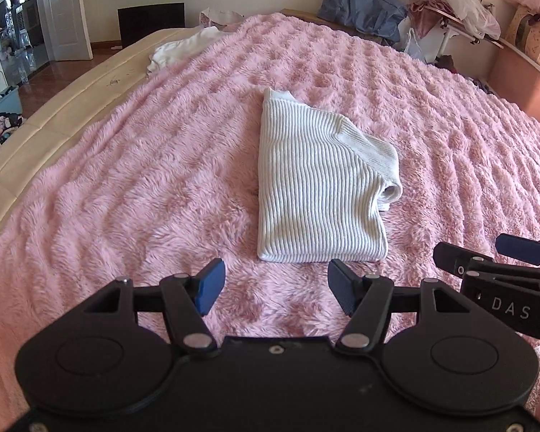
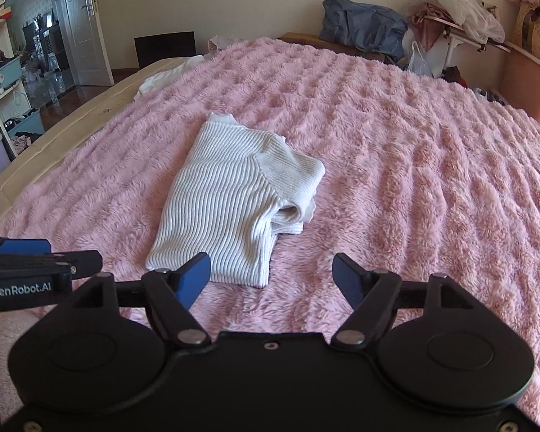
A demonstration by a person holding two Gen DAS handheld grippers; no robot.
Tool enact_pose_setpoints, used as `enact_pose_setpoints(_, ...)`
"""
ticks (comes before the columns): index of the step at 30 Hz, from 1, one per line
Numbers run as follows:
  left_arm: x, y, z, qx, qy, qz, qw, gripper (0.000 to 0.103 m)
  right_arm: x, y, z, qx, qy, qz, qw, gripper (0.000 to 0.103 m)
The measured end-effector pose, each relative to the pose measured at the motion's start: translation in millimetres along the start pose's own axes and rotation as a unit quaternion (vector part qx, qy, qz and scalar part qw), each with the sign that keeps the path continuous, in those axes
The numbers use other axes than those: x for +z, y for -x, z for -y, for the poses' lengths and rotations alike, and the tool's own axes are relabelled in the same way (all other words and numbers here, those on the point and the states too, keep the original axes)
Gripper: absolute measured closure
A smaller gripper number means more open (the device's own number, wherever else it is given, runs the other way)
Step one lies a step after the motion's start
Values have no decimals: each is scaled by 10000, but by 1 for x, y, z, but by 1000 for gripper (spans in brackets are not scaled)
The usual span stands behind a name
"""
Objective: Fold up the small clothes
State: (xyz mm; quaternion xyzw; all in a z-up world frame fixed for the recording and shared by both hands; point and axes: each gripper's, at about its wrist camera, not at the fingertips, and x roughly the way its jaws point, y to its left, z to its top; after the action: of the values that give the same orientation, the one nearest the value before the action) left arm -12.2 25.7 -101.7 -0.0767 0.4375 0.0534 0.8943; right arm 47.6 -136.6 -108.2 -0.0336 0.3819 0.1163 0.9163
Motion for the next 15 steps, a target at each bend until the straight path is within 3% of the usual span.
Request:
enact_pose_setpoints(5,-3,2,6,174,-176,-59,9997,36,-7,7,-4,-1,-103,-176,9998,21)
enact_pose_setpoints(10,0,0,2,24,-76,-161,9998,36,-10,12,-6,-12,-75,-256,9996,18)
enact_pose_setpoints(15,2,-2,7,100,-165,-210,9996,36,-9,12,-5,-21,-118,-282,9995,17)
